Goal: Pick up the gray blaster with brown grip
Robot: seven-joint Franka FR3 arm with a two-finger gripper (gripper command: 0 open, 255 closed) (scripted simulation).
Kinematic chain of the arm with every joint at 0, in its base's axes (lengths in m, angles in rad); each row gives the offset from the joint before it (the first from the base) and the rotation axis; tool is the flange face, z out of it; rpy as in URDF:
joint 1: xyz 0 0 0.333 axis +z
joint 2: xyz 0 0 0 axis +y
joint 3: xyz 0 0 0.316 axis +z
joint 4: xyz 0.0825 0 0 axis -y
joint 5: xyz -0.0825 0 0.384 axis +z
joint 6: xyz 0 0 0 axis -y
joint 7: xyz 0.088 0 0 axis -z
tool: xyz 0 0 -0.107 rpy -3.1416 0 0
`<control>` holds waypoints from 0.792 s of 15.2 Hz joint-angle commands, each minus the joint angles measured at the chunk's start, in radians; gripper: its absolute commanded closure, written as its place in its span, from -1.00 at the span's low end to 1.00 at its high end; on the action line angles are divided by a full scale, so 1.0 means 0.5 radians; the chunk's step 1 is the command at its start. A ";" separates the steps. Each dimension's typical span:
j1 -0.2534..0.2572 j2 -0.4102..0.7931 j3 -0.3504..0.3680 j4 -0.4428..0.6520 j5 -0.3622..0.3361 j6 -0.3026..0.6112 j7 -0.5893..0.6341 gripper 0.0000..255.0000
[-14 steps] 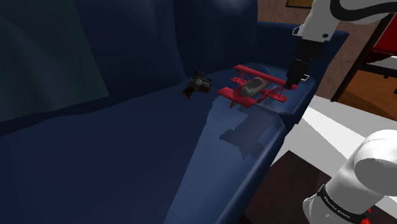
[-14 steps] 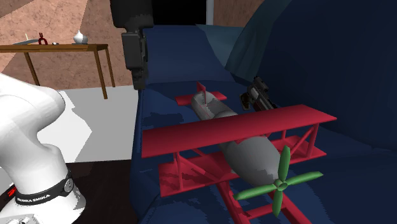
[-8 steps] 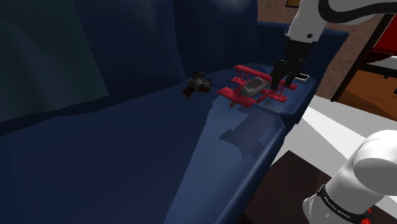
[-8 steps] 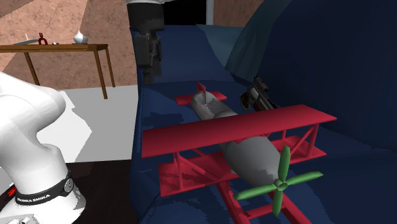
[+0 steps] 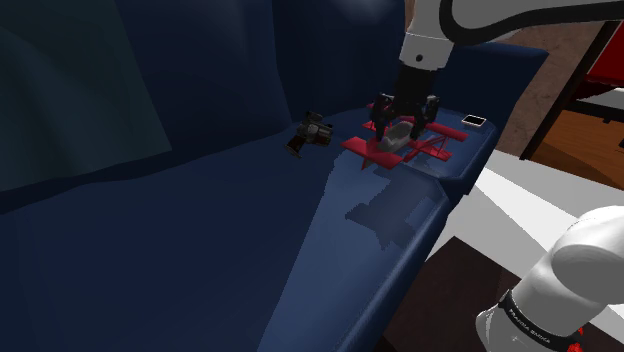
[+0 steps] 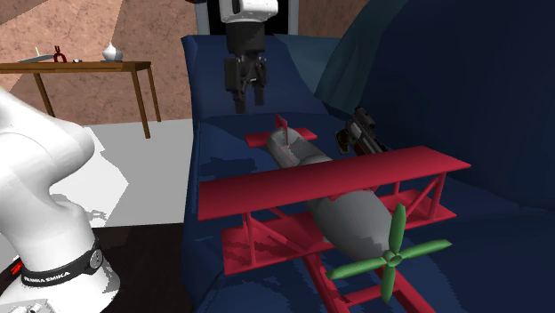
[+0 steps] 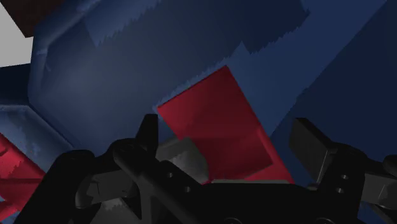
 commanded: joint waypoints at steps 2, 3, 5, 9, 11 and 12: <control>-0.070 0.214 0.170 0.171 -0.027 0.059 0.394 -1.00; -0.096 0.292 0.223 0.236 -0.049 0.074 0.521 -1.00; -0.145 0.460 0.324 0.377 -0.114 0.093 0.778 -1.00; -0.210 0.835 0.488 0.707 -0.318 0.084 1.306 -1.00; -0.213 1.040 0.543 0.898 -0.449 0.049 1.568 -1.00; -0.201 1.145 0.558 1.000 -0.518 0.023 1.695 -1.00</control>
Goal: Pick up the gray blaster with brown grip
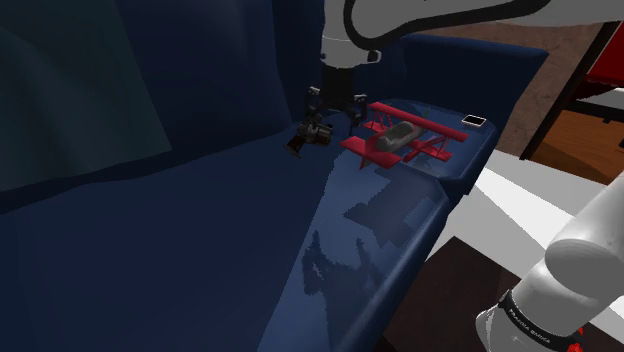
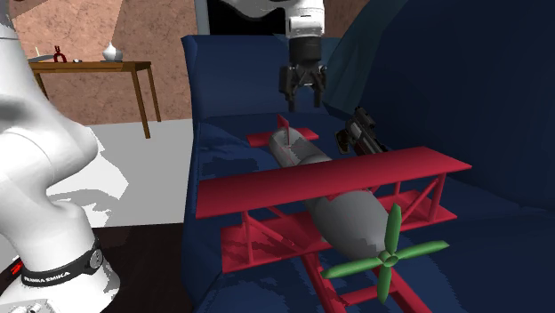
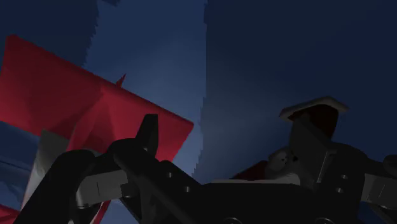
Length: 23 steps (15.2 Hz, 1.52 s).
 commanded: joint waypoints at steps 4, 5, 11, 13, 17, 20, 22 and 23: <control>0.115 0.534 0.008 0.577 -0.335 -0.186 0.596 -1.00; 0.157 0.638 -0.012 0.707 -0.392 -0.235 0.692 -1.00; 0.309 0.981 -0.109 1.131 -0.546 -0.369 0.967 -1.00; 0.296 0.974 -0.110 1.066 -0.544 -0.313 0.976 -1.00; 0.278 0.968 -0.112 0.959 -0.545 -0.215 0.994 -1.00; 0.279 0.967 -0.111 0.958 -0.545 -0.214 0.996 1.00; 0.279 0.967 -0.111 0.958 -0.545 -0.215 0.996 1.00; 0.279 0.967 -0.111 0.958 -0.545 -0.215 0.996 1.00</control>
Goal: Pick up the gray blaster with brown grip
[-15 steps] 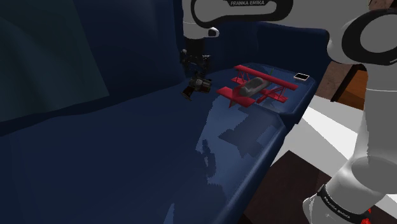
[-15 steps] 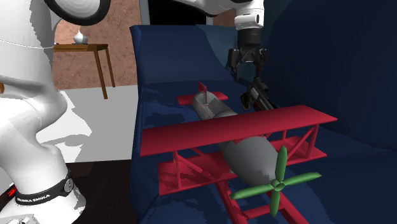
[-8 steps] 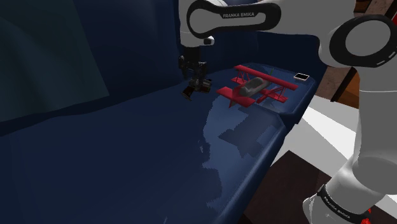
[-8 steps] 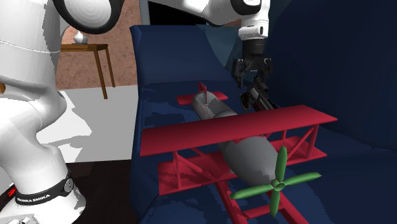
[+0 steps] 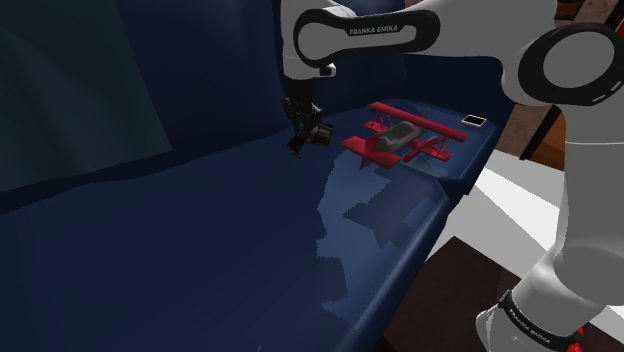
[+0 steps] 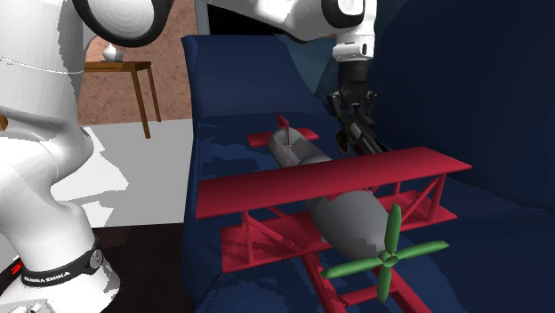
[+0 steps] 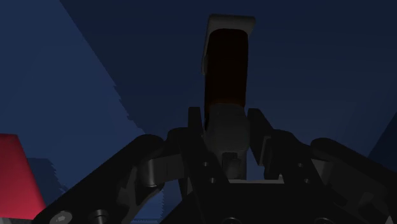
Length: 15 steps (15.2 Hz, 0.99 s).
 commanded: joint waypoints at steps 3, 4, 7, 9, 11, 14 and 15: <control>0.000 0.001 0.000 0.000 0.000 0.000 0.000 1.00; 0.000 0.001 0.000 -0.001 0.000 0.000 0.000 1.00; 0.008 0.004 0.000 0.058 0.001 -0.054 -0.012 1.00; 0.019 0.009 0.001 0.120 0.001 -0.109 -0.022 1.00; 0.032 0.016 0.001 0.186 -0.001 -0.166 -0.032 1.00; 0.055 0.033 0.000 0.294 -0.007 -0.256 -0.046 1.00; 0.064 0.040 0.000 0.333 -0.010 -0.287 -0.051 1.00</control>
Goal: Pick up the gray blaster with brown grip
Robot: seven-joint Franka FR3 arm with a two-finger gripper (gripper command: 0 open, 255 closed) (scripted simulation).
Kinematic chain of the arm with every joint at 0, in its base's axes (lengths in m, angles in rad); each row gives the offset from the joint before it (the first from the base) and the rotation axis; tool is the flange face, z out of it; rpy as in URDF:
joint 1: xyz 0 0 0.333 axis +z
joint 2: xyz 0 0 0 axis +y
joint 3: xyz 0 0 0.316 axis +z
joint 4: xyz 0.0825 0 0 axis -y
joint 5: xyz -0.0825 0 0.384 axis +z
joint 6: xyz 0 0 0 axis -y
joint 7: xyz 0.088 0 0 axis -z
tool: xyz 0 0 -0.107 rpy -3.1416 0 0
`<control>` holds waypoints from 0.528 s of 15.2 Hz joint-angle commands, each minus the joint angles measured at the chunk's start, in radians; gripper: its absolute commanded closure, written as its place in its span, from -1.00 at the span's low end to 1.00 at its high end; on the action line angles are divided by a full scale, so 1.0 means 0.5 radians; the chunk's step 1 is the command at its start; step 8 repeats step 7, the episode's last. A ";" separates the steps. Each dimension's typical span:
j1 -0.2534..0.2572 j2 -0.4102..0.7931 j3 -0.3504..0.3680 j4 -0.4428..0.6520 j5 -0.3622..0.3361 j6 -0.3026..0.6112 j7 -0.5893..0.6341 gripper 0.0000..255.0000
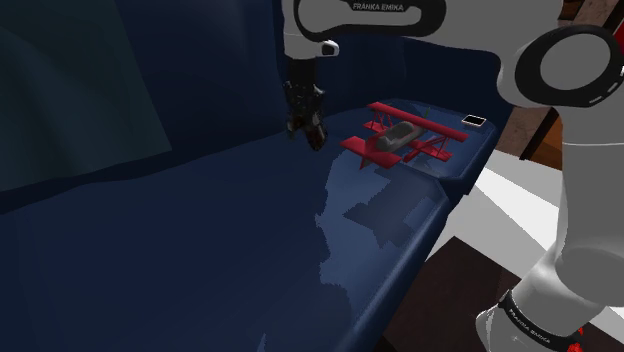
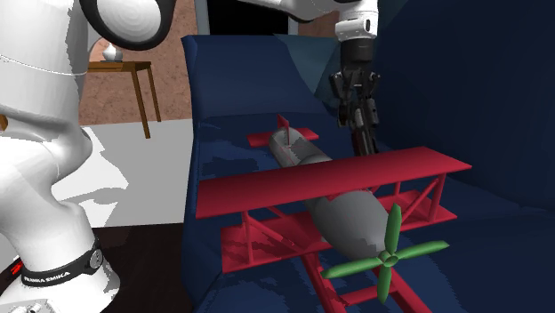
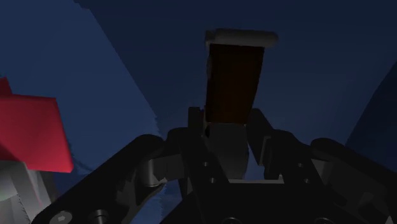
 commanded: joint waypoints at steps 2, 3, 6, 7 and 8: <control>0.028 0.023 -0.002 0.122 -0.010 -0.096 -0.015 1.00; 0.039 0.034 -0.003 0.166 -0.014 -0.129 -0.021 1.00; 0.066 0.060 -0.007 0.269 -0.026 -0.203 -0.033 1.00; 0.066 0.060 -0.007 0.268 -0.026 -0.203 -0.033 1.00; 0.066 0.060 -0.007 0.268 -0.026 -0.203 -0.033 1.00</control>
